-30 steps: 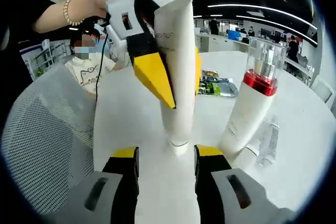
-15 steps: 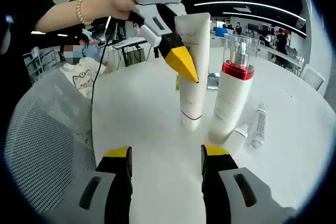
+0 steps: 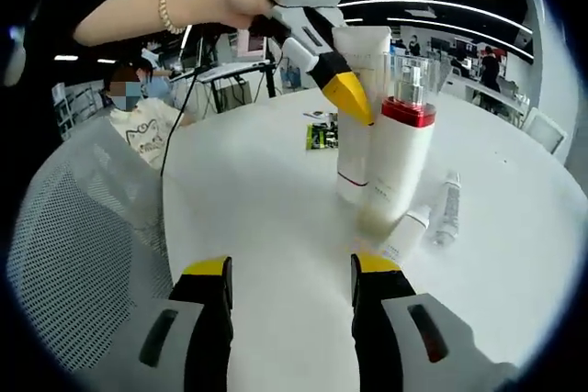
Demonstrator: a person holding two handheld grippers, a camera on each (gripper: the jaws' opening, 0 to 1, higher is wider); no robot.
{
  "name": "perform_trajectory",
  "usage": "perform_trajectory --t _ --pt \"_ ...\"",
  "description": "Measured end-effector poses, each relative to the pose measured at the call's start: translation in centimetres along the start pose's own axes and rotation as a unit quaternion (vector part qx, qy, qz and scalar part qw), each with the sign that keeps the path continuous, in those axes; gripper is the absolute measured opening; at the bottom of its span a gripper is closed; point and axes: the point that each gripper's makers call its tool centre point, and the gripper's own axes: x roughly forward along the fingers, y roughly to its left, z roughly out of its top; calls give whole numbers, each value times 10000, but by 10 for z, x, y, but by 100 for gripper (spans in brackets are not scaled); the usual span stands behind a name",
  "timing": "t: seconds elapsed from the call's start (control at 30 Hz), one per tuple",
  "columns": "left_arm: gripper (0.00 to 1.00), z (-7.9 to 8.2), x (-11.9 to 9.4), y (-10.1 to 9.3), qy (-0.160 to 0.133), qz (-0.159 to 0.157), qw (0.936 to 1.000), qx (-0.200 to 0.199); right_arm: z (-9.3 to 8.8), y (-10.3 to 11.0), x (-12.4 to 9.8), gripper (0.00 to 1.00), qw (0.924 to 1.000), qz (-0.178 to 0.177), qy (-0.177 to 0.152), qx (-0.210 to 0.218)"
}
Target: Arrange the skincare products in the storage area until every visible bottle or jar stands upright without overlapping.
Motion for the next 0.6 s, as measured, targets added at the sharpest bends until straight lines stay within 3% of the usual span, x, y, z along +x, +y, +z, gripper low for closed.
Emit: perform_trajectory --t 0.43,0.6 --pt "18 -1 0 0 -77 11 9998 -160 4 -2 2 52 10000 -29 -41 66" --pt "24 -9 -3 1 83 119 9996 -249 7 1 2 55 9997 22 -160 206"
